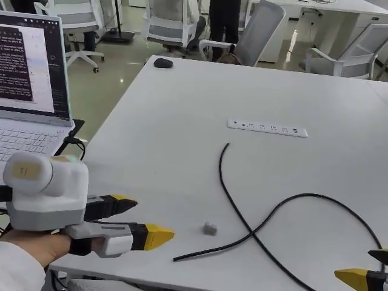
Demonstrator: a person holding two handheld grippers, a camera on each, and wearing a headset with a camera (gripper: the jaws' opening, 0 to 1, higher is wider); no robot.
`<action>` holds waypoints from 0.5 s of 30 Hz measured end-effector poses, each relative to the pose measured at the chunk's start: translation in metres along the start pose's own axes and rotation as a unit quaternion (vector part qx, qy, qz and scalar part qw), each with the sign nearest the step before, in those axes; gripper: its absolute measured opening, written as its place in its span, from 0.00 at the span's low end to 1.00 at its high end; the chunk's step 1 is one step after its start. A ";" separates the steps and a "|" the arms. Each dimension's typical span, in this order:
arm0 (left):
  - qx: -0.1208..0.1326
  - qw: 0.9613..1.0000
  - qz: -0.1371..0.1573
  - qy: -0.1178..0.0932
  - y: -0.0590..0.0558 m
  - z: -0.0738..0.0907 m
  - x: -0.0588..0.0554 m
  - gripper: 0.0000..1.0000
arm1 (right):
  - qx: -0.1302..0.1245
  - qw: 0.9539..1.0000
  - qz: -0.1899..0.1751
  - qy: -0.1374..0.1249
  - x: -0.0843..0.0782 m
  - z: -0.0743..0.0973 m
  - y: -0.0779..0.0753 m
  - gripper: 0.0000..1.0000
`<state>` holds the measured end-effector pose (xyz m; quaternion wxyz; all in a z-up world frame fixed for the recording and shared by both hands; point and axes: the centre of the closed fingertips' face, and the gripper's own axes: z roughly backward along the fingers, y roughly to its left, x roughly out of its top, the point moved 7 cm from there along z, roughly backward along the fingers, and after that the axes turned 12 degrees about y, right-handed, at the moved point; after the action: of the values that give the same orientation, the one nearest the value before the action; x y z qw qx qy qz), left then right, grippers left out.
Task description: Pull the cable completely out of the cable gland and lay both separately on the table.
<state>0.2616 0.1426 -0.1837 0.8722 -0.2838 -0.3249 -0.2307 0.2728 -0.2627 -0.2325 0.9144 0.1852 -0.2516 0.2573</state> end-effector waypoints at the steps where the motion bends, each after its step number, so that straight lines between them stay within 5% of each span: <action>1: -0.001 1.000 0.001 0.000 -0.001 0.000 0.000 0.66 | -0.001 1.000 0.001 0.003 -0.001 0.000 0.000 0.68; 15: -0.020 1.000 -0.006 0.007 -0.014 -0.010 0.001 0.65 | -0.004 1.000 -0.009 -0.011 -0.006 0.012 0.000 0.68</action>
<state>0.2586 0.1257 -0.1840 0.8670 -0.2976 -0.3160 -0.2445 0.2641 -0.2709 -0.2264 0.9146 0.1861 -0.2613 0.2462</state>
